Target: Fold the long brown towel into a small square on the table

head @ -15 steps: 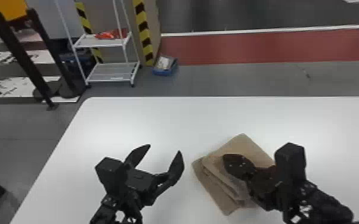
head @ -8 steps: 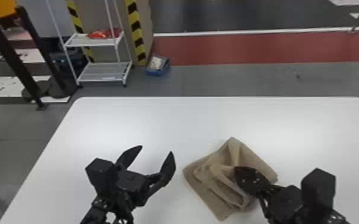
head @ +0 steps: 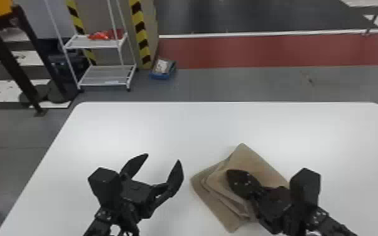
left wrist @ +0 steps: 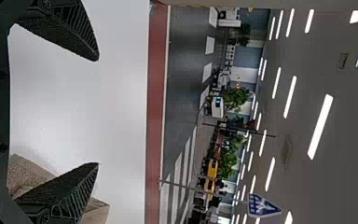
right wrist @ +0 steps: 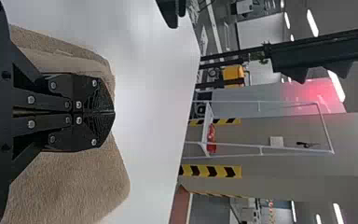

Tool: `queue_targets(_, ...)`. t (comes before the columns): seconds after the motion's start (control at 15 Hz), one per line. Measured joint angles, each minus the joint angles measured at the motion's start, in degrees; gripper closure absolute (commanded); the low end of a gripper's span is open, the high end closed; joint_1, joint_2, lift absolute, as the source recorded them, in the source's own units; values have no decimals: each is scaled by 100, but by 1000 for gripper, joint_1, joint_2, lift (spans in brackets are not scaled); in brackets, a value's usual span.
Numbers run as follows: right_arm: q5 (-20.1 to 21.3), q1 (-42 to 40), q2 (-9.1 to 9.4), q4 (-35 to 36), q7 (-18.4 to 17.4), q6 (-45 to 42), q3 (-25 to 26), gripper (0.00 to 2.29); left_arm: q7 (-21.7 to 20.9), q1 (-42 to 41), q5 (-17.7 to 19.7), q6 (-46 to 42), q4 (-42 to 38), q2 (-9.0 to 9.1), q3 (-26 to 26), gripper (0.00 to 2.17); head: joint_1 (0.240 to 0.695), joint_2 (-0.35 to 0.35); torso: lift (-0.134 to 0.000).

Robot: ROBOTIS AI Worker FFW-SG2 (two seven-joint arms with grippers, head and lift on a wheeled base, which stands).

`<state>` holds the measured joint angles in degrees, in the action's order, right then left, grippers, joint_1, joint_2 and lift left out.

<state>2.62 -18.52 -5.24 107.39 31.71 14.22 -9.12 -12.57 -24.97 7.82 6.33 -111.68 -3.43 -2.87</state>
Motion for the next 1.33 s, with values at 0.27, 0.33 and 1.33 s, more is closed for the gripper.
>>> queue_targets(0.27, 45, 251, 0, -333, 105, 116, -384, -2, -9, -11, 5, -19, -7, -10, 26, 73, 695, 175, -111)
queue_targets(0.33, -1, 224, -8, -289, 134, 102, -386, -2, -9, -14, 8, -21, -9, -14, 30, 73, 695, 184, -111)
queue_targets(1.33, -45, -613, -45, 101, 162, -371, 602, 2135, -9, 21, 44, -22, 48, -46, -25, 73, 695, 68, -111)
